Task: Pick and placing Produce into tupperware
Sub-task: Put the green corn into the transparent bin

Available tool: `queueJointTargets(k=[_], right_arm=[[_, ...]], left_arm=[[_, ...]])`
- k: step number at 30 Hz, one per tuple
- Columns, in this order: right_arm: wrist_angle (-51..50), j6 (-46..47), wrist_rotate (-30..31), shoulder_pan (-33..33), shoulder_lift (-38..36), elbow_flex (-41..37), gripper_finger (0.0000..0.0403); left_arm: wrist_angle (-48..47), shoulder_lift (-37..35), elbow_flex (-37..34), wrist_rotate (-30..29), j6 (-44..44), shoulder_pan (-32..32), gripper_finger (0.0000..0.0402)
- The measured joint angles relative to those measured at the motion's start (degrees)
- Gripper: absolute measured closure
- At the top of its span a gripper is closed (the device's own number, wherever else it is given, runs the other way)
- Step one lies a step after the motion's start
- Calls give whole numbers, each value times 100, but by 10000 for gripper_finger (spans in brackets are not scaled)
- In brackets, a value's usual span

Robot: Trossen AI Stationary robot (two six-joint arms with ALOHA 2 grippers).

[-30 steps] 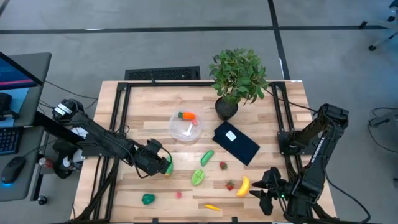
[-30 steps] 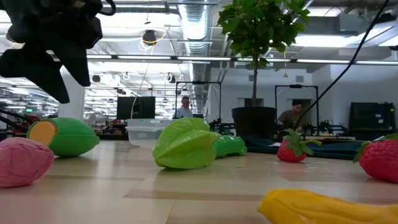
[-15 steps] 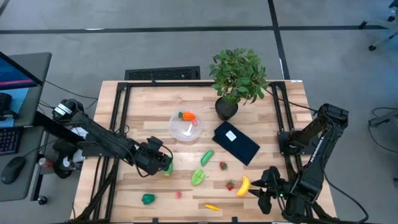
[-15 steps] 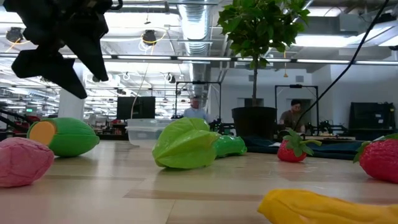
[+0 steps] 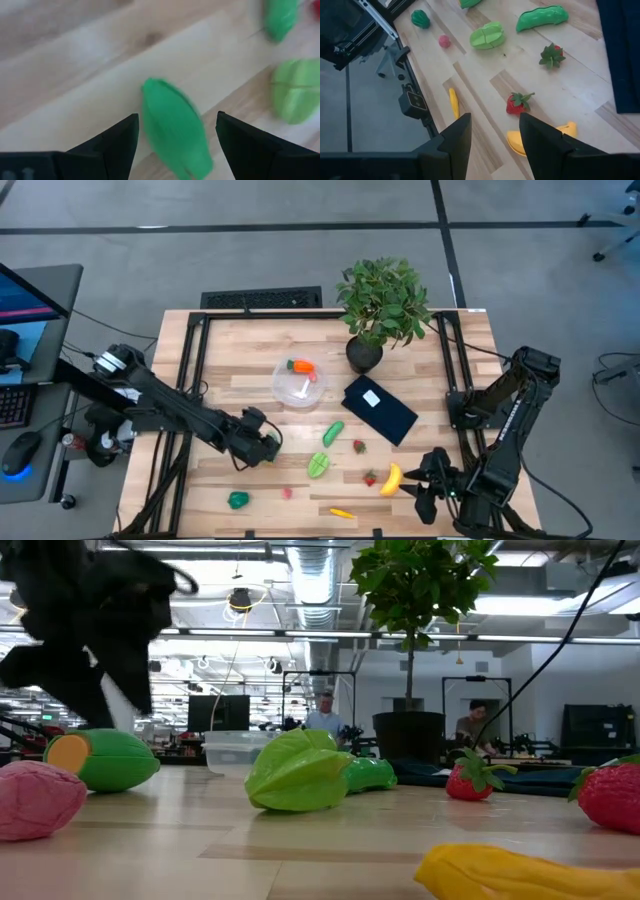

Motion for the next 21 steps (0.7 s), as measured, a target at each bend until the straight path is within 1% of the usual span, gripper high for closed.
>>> queueJointTargets(k=[4, 12, 15, 21], right_arm=[[-1, 3, -17, 46, 0, 0, 241], [-8, -137, -22, 42, 2, 0, 244], [-12, -208, -22, 42, 2, 0, 245], [-10, -259, -22, 42, 2, 0, 245]], left_arm=[[291, 286, 2, 196, -38, 0, 148], [1090, 656, 2, 329, 138, 0, 148], [1226, 793, 2, 374, 136, 0, 148], [1247, 794, 2, 358, 282, 24, 148]])
